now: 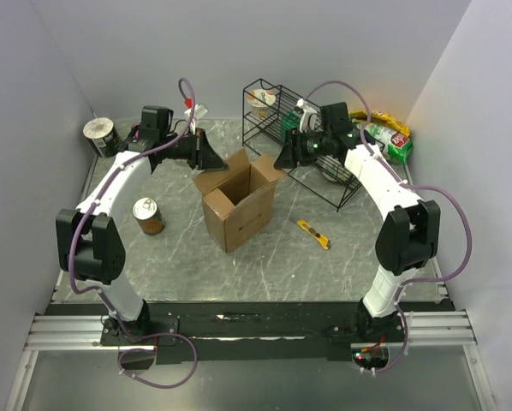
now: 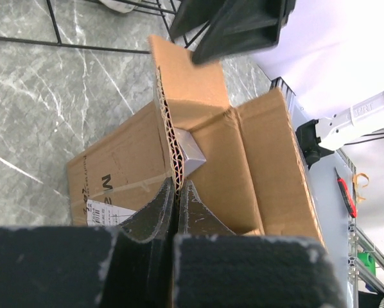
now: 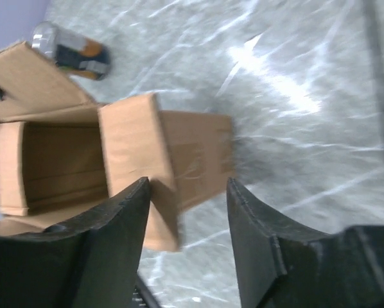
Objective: Unpack the express box
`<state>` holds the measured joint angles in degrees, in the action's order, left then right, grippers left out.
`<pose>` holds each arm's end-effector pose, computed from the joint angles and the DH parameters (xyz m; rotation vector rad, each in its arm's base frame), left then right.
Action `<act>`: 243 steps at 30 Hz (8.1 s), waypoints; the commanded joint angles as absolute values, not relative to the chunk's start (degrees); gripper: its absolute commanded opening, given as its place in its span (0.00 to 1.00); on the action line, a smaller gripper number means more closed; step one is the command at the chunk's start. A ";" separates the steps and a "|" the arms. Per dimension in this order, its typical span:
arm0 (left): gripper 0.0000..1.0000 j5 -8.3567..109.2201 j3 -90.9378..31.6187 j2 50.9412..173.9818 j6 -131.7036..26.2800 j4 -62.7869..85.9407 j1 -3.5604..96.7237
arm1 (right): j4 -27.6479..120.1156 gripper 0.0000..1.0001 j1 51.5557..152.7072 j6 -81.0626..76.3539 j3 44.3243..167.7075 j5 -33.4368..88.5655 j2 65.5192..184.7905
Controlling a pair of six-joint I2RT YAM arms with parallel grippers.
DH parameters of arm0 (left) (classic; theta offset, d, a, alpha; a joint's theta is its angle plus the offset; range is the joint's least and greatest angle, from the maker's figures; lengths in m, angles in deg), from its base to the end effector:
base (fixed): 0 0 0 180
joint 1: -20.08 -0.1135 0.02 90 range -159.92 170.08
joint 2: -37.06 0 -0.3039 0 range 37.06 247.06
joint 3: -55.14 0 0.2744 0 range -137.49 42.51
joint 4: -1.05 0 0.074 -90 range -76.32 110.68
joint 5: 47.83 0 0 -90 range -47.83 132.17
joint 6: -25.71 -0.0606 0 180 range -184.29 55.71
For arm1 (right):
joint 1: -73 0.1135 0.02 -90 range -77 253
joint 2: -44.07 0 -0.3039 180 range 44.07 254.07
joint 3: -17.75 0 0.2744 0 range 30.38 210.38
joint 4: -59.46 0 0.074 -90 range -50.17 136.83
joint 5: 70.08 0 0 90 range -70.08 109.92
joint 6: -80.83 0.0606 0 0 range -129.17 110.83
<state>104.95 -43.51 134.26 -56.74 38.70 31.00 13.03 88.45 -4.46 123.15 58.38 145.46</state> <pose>0.3968 -0.1314 0.3619 0.6824 1.9949 -1.3770 0.4173 0.1545 0.3487 -0.5596 2.2257 0.9540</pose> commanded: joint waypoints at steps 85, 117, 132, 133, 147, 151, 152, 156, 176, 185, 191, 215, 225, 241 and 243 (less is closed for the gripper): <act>0.01 97.37 -36.51 121.43 -41.17 26.86 30.89 | 27.31 0.56 126.53 -16.64 116.25 40.94 133.11; 0.01 89.37 -31.50 122.49 -39.86 28.89 30.89 | 24.68 0.59 128.55 -16.02 116.78 39.44 138.72; 0.01 87.26 -31.93 120.82 -38.98 29.50 30.89 | 23.27 0.62 129.43 -13.48 122.31 40.22 141.11; 0.01 87.17 -31.85 120.73 -38.98 29.50 30.89 | 23.45 0.62 129.43 -13.48 122.58 40.66 140.67; 0.01 85.06 -32.02 121.08 -37.40 29.85 30.80 | 16.96 0.68 130.66 -14.97 122.14 31.82 146.90; 0.01 85.06 -32.37 121.25 -37.84 30.12 30.54 | 17.21 0.56 130.92 -16.02 120.65 26.87 148.31; 0.01 85.06 -32.37 121.25 -37.84 30.12 30.37 | 17.38 0.50 131.01 -16.63 119.95 26.17 147.96; 0.01 86.29 -33.42 120.73 -37.58 29.59 30.28 | 19.49 0.00 130.84 -21.54 116.18 26.43 144.19; 0.01 92.69 -40.64 115.72 -50.29 37.14 32.47 | 34.16 0.49 115.02 -25.25 94.65 26.77 124.23; 0.01 97.45 -33.17 115.54 -48.67 33.04 37.31 | 42.08 0.54 114.31 -35.09 83.30 40.58 120.98; 0.01 103.34 -21.93 117.91 -27.18 16.08 37.31 | 57.76 0.67 114.14 -35.01 68.64 37.84 115.27; 0.01 110.99 -16.55 134.09 9.36 -26.13 37.22 | 77.33 0.84 107.99 -11.12 76.61 40.22 134.42; 0.01 115.73 -17.87 132.68 7.78 -24.46 37.31 | 77.77 0.81 108.08 -8.55 81.27 34.68 139.86; 0.01 106.26 -25.16 134.53 -24.64 10.15 37.22 | 53.46 0.14 104.65 -16.46 81.09 43.56 124.87; 0.01 105.20 -26.30 134.96 -28.06 13.22 37.13 | 49.31 0.13 104.12 -17.68 81.18 46.72 117.49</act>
<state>107.21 -23.42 135.16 -14.58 -0.14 37.21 60.44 106.13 -14.91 80.58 41.94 130.22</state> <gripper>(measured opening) 0.043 0.470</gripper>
